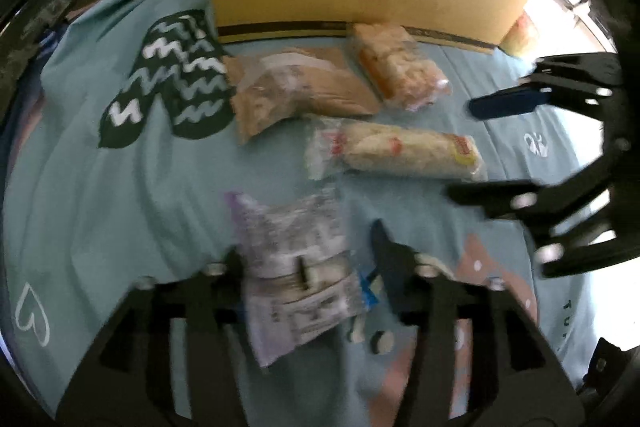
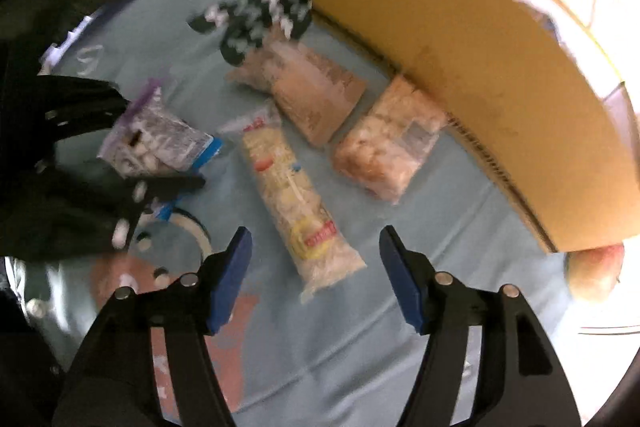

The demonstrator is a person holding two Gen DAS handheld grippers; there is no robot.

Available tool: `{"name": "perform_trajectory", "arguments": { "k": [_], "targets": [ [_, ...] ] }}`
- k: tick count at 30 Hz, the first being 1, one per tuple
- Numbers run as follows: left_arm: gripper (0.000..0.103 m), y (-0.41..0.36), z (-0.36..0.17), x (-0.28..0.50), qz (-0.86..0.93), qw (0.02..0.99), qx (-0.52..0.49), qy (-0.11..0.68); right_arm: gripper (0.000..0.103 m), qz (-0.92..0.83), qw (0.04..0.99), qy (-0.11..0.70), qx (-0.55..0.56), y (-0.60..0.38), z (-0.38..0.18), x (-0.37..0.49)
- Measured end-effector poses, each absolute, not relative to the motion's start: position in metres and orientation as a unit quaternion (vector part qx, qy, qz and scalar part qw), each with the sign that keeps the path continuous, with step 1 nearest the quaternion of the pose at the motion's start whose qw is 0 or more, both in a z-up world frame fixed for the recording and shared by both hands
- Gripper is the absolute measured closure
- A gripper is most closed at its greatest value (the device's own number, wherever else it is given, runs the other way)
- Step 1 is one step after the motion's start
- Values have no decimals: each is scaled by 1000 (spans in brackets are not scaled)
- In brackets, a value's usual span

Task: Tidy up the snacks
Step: 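Grasp the white-purple snack bag with the left tool while the right tool grasps the long cereal bar, then carry the white-purple bag and cereal bar over the yellow box and release both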

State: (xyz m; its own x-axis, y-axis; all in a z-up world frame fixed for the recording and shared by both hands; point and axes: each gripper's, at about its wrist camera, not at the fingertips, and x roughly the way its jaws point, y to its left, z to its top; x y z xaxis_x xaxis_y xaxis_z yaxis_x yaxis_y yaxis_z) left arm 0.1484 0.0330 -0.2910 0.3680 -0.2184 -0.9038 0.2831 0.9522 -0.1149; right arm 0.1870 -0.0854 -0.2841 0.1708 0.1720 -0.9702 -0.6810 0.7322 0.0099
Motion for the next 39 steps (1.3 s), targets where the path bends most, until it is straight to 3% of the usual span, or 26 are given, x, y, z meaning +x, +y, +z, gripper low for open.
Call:
{"name": "perform_trajectory", "arguments": {
  "k": [1,3,5,15,32,39],
  "targets": [
    [44,29,-291,148,-151,826,39,542,57,288,721,589,-225,-82,-292,188],
    [74,30,-289,147,-163,826,30,539,65,297,718,594,-209,-82,-290,186],
    [79,33,-282,144,-177,829,15,530,67,308,718,594,-193,-86,-282,179],
    [80,44,-240,132,-214,844,-35,490,68,309,757,575,29,-164,-222,152],
    [80,11,-137,152,-260,880,-39,396,68,270,846,450,92,-230,-105,161],
    [80,8,-82,197,-242,905,-55,347,68,255,872,409,91,-238,-64,185]
  ]
}}
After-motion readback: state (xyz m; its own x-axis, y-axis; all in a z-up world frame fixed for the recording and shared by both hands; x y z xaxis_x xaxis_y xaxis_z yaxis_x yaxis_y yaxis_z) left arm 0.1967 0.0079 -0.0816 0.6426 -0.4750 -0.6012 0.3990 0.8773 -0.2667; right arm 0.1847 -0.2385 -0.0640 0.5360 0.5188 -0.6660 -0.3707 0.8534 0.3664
